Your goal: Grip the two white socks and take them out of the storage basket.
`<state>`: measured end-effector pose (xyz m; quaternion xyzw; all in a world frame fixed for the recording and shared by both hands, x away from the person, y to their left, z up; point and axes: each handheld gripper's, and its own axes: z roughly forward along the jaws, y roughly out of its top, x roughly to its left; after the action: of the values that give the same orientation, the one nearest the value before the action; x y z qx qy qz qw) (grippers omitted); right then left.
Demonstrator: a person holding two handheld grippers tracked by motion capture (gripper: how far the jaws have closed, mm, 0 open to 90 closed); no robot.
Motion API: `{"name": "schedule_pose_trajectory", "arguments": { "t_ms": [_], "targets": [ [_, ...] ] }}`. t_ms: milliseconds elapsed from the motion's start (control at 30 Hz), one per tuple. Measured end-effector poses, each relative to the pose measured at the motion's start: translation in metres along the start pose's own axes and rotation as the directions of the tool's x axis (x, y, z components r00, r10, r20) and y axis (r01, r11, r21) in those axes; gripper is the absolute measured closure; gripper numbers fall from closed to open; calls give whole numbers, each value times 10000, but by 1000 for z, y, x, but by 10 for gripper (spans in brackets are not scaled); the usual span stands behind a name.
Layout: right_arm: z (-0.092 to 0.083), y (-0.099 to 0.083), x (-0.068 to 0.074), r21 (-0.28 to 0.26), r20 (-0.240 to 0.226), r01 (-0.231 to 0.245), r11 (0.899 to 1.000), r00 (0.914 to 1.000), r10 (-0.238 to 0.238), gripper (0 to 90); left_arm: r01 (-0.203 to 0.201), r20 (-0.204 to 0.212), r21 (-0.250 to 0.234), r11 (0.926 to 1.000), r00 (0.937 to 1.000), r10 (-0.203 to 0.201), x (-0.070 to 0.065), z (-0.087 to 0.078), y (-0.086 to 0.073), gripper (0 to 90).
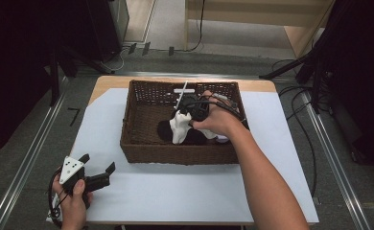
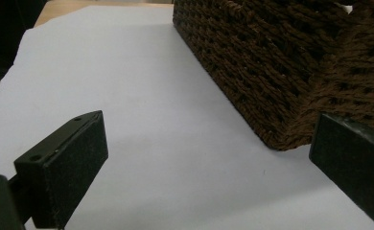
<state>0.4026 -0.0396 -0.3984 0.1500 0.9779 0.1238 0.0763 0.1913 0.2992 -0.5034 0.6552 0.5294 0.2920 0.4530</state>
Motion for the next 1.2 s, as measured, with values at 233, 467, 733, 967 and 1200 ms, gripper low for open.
{"name": "schedule_pose_trajectory", "arguments": {
  "t_ms": [233,467,733,967,1200],
  "targets": [
    [-13,-12,-6,63,31,-167,9998,9999,166,800,-18,-10,29,10000,10000,18,0,0,0,4],
    [-25,-23,-11,-51,132,-322,9995,9994,322,800,-3,-19,36,10000,10000,3,0,0,0,4],
    [-36,-33,-15,28,230,-443,9990,9988,442,800,-12,-10,25,10000,10000,12,0,0,0,4],
    [-48,-44,-20,-63,310,-664,9978,9973,666,800,-17,-16,27,10000,10000,17,0,0,0,4],
    [-61,-56,-25,-111,432,-953,9954,9945,957,800,-24,-13,30,10000,10000,24,0,0,0,4]
  ]
}}
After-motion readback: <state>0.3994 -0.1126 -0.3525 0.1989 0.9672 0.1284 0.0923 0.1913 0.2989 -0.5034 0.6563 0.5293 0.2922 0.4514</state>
